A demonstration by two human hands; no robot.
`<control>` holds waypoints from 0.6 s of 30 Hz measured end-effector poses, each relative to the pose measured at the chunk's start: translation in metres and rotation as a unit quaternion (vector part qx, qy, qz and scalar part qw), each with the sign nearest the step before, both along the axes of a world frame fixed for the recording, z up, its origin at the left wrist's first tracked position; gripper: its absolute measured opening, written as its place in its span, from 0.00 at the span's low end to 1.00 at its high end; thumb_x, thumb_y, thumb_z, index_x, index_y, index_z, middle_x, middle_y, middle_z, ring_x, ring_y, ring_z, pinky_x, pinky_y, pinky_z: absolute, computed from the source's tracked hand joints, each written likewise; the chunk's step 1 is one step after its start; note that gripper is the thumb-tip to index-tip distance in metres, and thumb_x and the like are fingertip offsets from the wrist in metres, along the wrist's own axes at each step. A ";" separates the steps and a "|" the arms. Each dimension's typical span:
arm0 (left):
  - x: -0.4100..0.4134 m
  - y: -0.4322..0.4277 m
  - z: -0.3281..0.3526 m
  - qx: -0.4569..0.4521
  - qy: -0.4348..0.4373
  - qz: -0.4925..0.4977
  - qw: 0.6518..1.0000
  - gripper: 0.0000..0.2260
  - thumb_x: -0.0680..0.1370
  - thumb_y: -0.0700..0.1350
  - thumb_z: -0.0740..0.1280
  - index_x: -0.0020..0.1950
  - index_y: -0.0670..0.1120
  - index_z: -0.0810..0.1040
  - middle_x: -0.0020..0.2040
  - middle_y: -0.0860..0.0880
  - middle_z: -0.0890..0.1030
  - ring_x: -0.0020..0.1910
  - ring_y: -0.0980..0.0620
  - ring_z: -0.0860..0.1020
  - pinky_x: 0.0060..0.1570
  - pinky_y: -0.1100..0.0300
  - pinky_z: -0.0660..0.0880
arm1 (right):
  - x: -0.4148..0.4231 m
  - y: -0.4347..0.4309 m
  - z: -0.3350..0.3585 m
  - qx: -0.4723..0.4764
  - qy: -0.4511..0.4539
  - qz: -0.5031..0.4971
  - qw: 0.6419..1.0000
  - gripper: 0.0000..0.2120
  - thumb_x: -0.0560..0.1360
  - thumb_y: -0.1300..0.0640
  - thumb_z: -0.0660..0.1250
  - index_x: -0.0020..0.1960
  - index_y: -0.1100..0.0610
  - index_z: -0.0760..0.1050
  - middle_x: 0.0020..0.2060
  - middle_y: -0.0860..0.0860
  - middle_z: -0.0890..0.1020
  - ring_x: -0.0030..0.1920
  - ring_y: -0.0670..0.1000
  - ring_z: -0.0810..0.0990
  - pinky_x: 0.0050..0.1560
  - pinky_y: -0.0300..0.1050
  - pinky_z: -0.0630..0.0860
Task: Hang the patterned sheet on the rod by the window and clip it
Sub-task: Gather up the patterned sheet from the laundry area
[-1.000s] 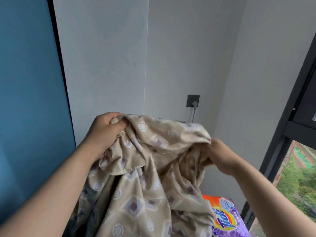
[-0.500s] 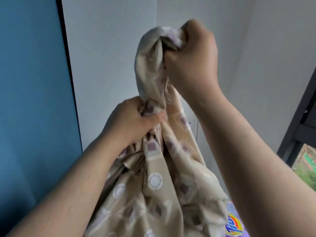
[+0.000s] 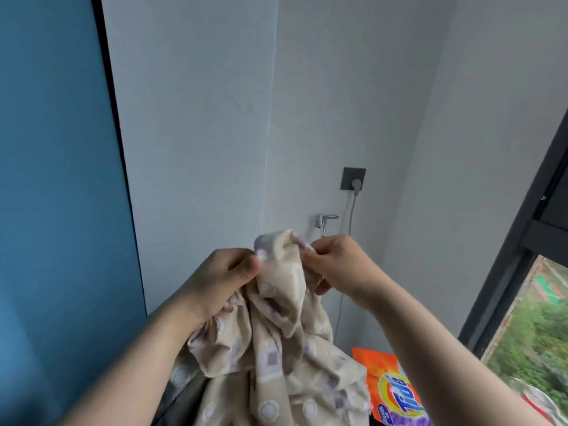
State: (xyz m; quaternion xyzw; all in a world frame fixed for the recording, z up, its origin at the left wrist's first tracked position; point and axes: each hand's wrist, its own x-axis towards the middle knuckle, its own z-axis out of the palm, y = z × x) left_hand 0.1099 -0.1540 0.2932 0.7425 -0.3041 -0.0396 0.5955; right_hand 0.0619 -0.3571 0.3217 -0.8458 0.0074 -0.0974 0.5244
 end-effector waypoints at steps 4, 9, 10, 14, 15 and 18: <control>0.001 -0.017 0.004 0.113 -0.086 0.105 0.984 0.24 0.64 0.69 0.72 0.36 0.46 0.80 0.29 0.52 0.78 0.31 0.55 0.75 0.33 0.58 0.72 | -0.002 0.015 -0.014 -0.117 0.007 0.014 0.993 0.24 0.74 0.46 0.69 0.28 0.62 0.69 0.23 0.57 0.70 0.24 0.51 0.68 0.28 0.41 0.65; 0.001 0.010 0.006 0.039 -0.044 -0.035 0.998 0.07 0.72 0.39 0.73 0.36 0.50 0.84 0.33 0.47 0.81 0.37 0.56 0.79 0.40 0.64 0.73 | -0.010 -0.011 -0.022 -0.127 0.009 0.126 0.984 0.09 0.71 0.59 0.73 0.35 0.51 0.78 0.27 0.43 0.75 0.28 0.41 0.71 0.32 0.34 0.68; -0.002 0.014 0.009 0.018 -0.035 -0.068 0.997 0.10 0.72 0.36 0.72 0.35 0.50 0.84 0.32 0.50 0.81 0.36 0.56 0.78 0.39 0.65 0.73 | -0.007 -0.016 -0.029 -0.177 0.028 0.141 0.974 0.08 0.70 0.59 0.73 0.34 0.51 0.76 0.27 0.42 0.74 0.29 0.41 0.70 0.33 0.35 0.67; -0.005 0.020 0.015 -0.036 -0.029 -0.094 0.994 0.07 0.69 0.37 0.70 0.34 0.48 0.83 0.33 0.51 0.80 0.36 0.55 0.79 0.38 0.65 0.73 | 0.019 -0.029 -0.072 -0.313 0.147 0.133 0.929 0.09 0.66 0.49 0.70 0.40 0.54 0.74 0.33 0.45 0.77 0.38 0.49 0.78 0.40 0.44 0.72; -0.005 0.022 0.015 -0.040 -0.027 -0.090 0.995 0.06 0.68 0.38 0.69 0.35 0.48 0.84 0.33 0.50 0.80 0.36 0.54 0.79 0.38 0.65 0.74 | 0.025 -0.032 -0.082 -0.314 0.166 0.120 0.927 0.09 0.68 0.48 0.69 0.38 0.53 0.74 0.33 0.45 0.77 0.38 0.49 0.78 0.40 0.44 0.72; 0.000 0.031 0.012 -0.006 -0.025 -0.055 0.998 0.04 0.68 0.41 0.70 0.35 0.47 0.84 0.34 0.48 0.81 0.36 0.53 0.79 0.38 0.62 0.73 | 0.032 -0.052 -0.093 -0.222 0.151 0.030 0.963 0.13 0.76 0.54 0.66 0.33 0.54 0.72 0.22 0.45 0.72 0.24 0.45 0.71 0.31 0.41 0.69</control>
